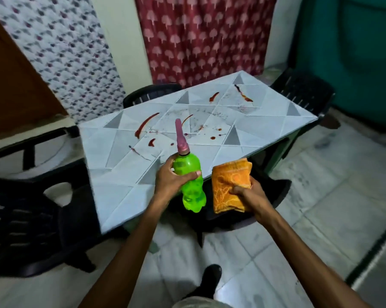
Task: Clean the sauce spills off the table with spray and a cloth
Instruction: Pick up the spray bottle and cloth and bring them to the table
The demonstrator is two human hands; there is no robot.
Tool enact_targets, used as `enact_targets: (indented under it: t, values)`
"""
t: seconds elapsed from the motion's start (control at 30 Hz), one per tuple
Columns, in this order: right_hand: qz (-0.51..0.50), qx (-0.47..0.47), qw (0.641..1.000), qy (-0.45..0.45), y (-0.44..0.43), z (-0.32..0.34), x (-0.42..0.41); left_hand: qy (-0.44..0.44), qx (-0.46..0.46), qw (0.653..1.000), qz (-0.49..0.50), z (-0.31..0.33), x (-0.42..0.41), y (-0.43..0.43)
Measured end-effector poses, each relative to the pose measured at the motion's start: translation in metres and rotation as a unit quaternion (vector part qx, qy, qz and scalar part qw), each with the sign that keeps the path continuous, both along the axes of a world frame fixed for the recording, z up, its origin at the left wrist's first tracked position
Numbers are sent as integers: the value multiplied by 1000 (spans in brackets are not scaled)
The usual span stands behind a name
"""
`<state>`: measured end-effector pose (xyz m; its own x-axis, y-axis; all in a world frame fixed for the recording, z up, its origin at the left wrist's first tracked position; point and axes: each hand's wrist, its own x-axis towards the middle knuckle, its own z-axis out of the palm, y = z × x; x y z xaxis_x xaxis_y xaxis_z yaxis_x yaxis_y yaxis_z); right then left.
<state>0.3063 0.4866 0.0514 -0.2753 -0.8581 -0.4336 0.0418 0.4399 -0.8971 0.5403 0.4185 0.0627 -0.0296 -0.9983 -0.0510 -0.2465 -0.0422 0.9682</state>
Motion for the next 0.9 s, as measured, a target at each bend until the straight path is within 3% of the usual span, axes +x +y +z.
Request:
enact_targets:
  t: [0.17, 0.47, 0.7, 0.9]
  values:
    - [-54, 23, 998, -15, -60, -2, -105, -42, -9, 998, -42, 0, -113, -75]
    - [-51, -6, 997, -49, -148, -12, -288, -93, -15, 994, -56, -18, -293, -162]
    - [-3, -9, 996, -89, -219, -17, -439, -64, -27, 996, 48, -13, -429, -191]
    - [47, 6, 994, -98, -278, -21, -511, -37, -25, 992, 122, -18, -495, -215]
